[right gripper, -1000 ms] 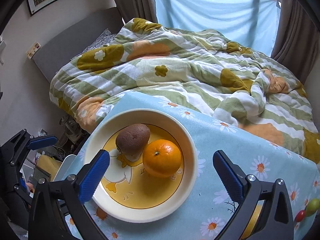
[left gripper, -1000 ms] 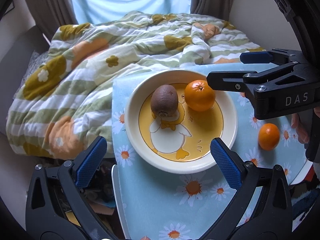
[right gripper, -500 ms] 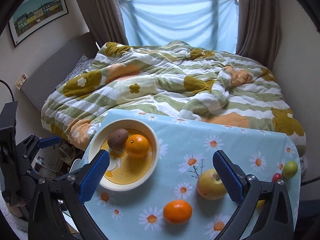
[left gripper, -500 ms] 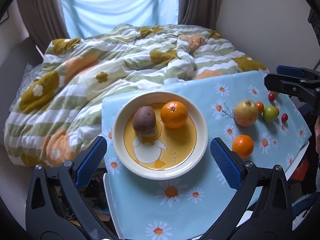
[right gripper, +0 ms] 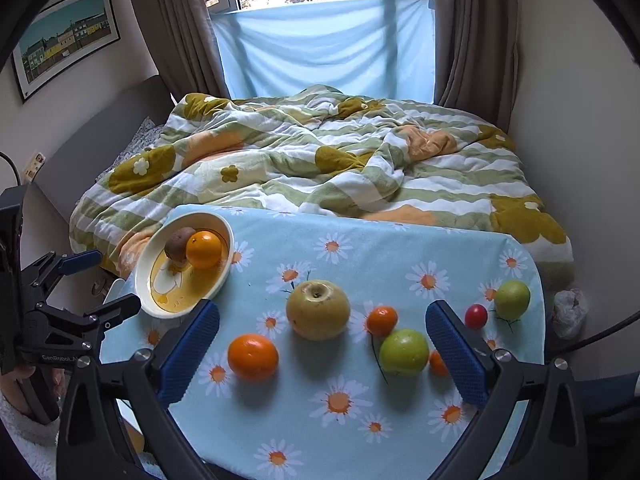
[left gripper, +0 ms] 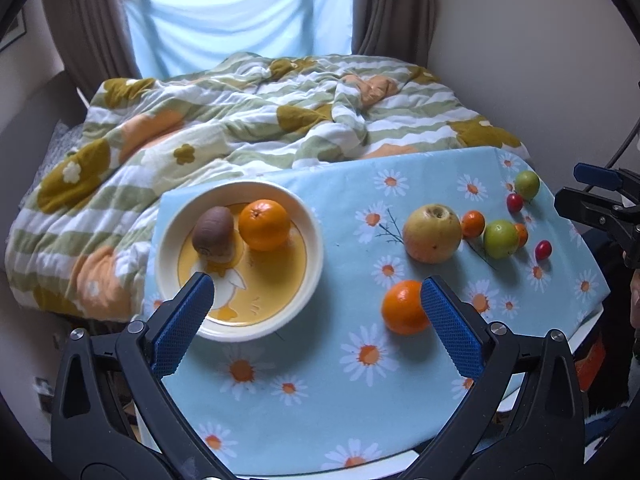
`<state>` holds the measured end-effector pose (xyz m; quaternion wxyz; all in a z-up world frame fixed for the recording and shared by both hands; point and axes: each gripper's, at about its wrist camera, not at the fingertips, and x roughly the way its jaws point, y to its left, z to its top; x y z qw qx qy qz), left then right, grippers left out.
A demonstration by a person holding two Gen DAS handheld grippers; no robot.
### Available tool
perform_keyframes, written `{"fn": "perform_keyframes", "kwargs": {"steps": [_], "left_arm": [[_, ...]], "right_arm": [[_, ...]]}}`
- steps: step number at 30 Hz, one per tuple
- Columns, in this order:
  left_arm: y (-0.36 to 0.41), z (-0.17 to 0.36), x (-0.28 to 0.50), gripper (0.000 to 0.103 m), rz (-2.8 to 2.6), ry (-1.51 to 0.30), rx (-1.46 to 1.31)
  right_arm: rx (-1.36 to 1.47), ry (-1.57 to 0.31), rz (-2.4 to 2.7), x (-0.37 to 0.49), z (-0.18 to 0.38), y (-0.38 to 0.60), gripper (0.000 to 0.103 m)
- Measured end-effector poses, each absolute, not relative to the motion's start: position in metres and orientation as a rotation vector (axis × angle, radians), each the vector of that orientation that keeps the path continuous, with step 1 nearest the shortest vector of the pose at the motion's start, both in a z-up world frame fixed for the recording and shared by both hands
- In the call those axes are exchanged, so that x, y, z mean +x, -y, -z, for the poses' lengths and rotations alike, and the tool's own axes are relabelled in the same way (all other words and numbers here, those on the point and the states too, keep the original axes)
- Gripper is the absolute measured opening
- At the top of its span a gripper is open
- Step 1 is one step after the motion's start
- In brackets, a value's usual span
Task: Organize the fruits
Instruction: 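Move both tools back toward the remaining fruits, then grasp the orange with the left tool while the right tool grasps the green pomelo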
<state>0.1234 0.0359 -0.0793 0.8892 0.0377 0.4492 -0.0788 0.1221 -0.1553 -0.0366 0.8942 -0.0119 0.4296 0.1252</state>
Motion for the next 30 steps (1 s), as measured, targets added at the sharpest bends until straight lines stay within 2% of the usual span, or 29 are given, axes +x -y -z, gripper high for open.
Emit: {"fn": "perform_keyframes", "kwargs": {"steps": [12, 23, 26, 29, 30], "left_arm": [[0.035, 0.135, 0.116, 0.103, 0.124, -0.977, 0.026], [0.050, 0.190, 0.131, 0.102, 0.075, -1.015, 0.004], [0.052, 0.201, 0.136, 0.096, 0.074, -1.029, 0.004], [0.054, 0.211, 0.139, 0.083, 0.082, -1.051, 0.011], [0.056, 0.214, 0.140, 0.074, 0.087, -1.059, 0.014]], "right_arm": [[-0.094, -0.932, -0.369, 0.116, 0.091, 0.213, 0.103], [-0.248, -0.936, -0.448, 0.138, 0.145, 0.222, 0.102], [-0.279, -0.944, -0.468, 0.143, 0.154, 0.221, 0.097], [-0.321, -0.944, -0.475, 0.144, 0.163, 0.219, 0.092], [-0.329, -0.945, -0.481, 0.145, 0.164, 0.218, 0.090]]}}
